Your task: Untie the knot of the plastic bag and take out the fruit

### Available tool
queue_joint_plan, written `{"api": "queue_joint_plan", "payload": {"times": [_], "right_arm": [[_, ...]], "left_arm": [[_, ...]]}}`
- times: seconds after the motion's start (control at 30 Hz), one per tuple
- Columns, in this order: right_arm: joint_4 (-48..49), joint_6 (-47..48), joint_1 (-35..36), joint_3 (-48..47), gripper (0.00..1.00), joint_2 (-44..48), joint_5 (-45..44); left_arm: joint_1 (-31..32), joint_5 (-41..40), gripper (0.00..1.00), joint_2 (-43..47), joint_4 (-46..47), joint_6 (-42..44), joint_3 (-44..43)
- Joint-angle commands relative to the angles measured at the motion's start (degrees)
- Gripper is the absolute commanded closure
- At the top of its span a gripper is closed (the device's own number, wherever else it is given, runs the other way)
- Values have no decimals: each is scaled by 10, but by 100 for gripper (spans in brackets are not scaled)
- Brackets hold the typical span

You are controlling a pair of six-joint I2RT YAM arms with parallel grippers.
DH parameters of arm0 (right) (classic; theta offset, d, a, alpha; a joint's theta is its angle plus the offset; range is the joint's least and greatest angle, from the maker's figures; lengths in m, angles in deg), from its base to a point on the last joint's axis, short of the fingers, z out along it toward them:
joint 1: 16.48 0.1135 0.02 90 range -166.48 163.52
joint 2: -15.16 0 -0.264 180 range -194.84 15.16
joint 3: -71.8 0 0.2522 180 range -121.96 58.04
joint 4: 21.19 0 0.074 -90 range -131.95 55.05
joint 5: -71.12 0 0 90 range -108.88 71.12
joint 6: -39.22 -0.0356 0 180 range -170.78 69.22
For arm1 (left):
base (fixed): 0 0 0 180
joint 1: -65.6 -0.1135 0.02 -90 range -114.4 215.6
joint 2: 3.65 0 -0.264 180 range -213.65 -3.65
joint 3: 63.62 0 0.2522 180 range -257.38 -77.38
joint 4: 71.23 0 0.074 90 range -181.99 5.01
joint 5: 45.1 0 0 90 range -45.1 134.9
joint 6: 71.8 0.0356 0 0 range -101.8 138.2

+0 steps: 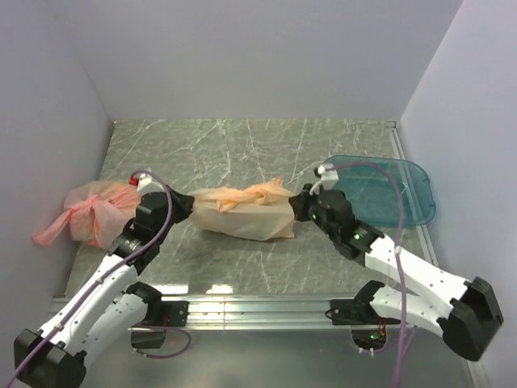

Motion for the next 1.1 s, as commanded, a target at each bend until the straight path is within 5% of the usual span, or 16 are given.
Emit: {"api": "queue_joint_plan", "payload": {"times": [0.0, 0.17, 0.33, 0.47, 0.73, 0.97, 1.07], "right_arm": [[90, -33, -2, 78, 100, 59, 0], [82, -35, 2, 136, 97, 104, 20], [-31, 58, 33, 60, 38, 120, 42], [-158, 131, 49, -101, 21, 79, 57], [-257, 184, 88, -302, 23, -105, 40], [-318, 199, 113, -342, 27, -241, -11], [-317, 169, 113, -312, 42, -255, -55]], "left_arm": [[-10, -7, 99, -2, 5, -73, 55], [-10, 48, 99, 46, 41, -126, 145], [-10, 99, 100, 79, 52, -66, 143], [-10, 131, 99, 76, 45, -26, 127], [-9, 130, 99, 98, 29, -19, 129], [-10, 110, 99, 112, 6, -20, 128], [-11, 89, 100, 112, -10, -32, 126]]}}
